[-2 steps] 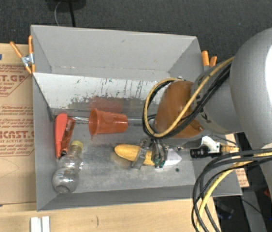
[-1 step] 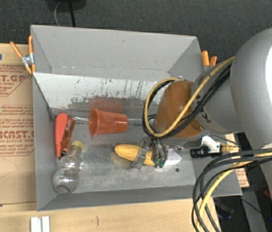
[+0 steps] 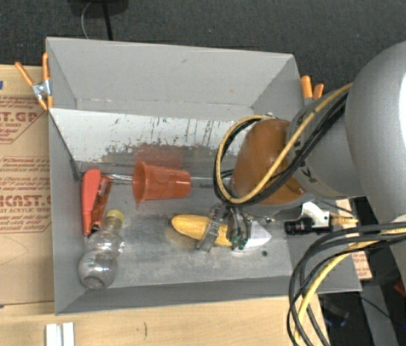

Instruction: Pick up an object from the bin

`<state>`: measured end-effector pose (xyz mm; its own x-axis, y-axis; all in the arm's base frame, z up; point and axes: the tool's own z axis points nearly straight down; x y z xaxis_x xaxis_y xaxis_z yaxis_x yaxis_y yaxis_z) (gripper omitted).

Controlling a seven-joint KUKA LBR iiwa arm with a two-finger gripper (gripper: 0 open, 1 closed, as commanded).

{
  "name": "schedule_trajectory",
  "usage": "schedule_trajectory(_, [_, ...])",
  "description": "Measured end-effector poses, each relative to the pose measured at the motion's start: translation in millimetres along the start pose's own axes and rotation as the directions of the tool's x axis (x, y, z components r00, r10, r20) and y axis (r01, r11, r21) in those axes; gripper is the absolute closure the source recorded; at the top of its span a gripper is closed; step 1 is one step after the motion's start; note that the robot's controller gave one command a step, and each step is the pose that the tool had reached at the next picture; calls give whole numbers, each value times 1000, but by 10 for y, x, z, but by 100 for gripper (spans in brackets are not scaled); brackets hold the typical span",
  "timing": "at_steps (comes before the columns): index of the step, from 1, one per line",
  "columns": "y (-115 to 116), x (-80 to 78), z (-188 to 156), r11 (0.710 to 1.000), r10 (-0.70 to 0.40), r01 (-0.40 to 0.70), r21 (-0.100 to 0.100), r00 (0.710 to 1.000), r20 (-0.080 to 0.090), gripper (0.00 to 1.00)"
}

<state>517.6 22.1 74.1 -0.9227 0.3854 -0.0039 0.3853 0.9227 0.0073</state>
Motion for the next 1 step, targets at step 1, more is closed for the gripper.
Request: schedule_trajectory(1, [-5,14,-76,1000,0,0,2,1000,-6,100])
